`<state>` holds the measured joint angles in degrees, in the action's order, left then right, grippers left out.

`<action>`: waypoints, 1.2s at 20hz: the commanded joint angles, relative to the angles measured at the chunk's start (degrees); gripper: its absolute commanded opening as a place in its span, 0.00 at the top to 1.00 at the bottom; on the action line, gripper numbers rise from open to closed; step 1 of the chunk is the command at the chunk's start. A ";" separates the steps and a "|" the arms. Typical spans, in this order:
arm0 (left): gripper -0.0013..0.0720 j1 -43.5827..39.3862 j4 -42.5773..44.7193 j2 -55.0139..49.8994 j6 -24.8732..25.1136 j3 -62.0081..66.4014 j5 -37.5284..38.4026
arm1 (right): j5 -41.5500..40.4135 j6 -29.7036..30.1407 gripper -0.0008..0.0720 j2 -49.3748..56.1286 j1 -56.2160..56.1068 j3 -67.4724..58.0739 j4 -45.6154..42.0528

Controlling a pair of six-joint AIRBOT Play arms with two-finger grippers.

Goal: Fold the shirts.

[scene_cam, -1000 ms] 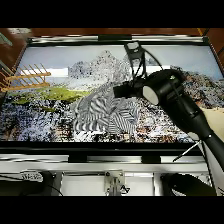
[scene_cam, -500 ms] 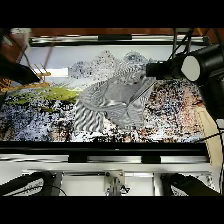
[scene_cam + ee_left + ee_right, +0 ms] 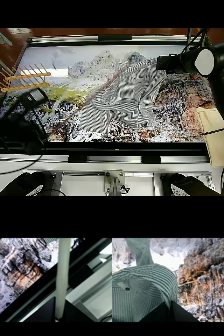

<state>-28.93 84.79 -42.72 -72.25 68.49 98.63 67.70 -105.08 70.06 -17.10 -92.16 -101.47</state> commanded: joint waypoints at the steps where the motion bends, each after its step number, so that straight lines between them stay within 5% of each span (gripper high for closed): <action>1: 0.90 -7.78 2.47 2.99 -2.67 -7.52 -2.80 | -1.25 4.20 0.88 -0.02 0.00 -0.04 4.50; 9: 0.90 -9.20 3.72 -9.90 -1.75 -7.50 -19.56 | -1.31 6.91 0.88 -4.63 -8.33 -0.04 5.49; 17: 0.90 -9.18 -2.03 -11.65 4.24 -7.48 -19.50 | -1.36 11.34 0.88 -5.29 -17.59 -0.04 -1.27; 24: 0.90 -9.18 -12.17 -11.78 -2.91 -14.21 -28.68 | 0.57 10.08 0.88 -8.28 -23.41 -0.04 -1.29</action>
<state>-38.13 78.61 -54.43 -71.44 57.23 75.88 66.83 -94.28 63.00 -38.44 -92.16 -102.43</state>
